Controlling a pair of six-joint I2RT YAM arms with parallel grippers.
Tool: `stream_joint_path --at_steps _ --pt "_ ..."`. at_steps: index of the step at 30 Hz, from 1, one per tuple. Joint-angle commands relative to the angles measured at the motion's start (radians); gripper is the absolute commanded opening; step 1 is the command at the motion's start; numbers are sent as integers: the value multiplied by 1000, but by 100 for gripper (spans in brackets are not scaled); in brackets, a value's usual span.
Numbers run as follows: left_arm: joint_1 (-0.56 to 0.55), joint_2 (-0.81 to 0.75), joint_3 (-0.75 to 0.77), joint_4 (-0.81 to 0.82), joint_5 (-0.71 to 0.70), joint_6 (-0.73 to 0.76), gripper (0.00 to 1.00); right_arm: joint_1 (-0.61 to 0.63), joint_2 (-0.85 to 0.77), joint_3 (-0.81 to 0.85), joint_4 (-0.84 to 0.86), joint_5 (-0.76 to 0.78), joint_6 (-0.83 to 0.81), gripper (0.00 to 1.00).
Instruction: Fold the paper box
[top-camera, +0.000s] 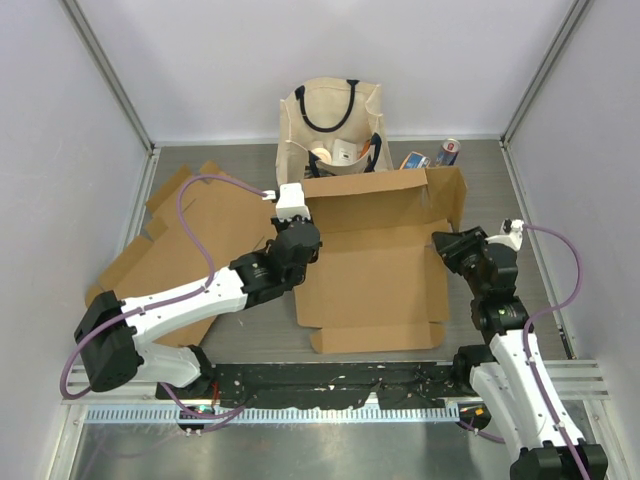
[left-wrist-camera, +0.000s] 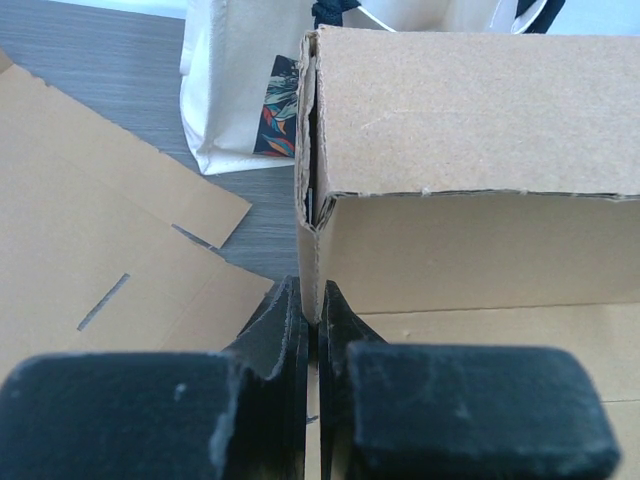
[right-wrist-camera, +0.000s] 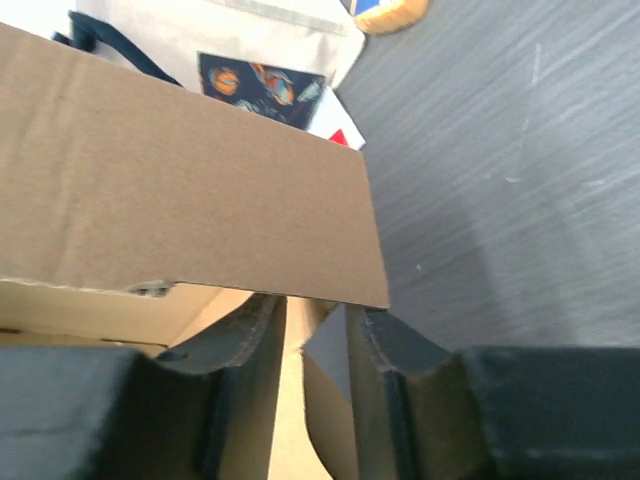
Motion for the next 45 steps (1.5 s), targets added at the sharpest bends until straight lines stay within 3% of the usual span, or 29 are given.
stream_joint_path --at_steps 1,10,16,20,21,24,27,30,38,45 --pt "3 -4 45 38 -12 -16 0 1 -1 -8 255 4 5 34" --pt "3 52 63 58 1 -20 0 27 2 -52 433 -143 -78 50" --pt "3 67 74 66 16 -22 0 73 114 -58 444 -127 -90 49" --pt "3 67 66 74 16 -26 0 177 117 -35 346 34 -150 48" --pt "1 69 66 70 13 -23 0 231 93 -15 229 194 -191 49" --pt "3 75 59 70 -10 -20 0 260 91 99 -70 417 -189 54" --pt "1 79 59 72 -12 -11 0 260 126 210 -209 453 -254 56" --pt "3 79 57 72 -4 -11 0 259 120 230 -176 475 -320 64" --pt "1 55 46 66 -4 -13 0 259 212 259 -131 547 -463 65" --pt "1 35 42 61 1 -11 0 259 241 232 -35 460 -434 70"
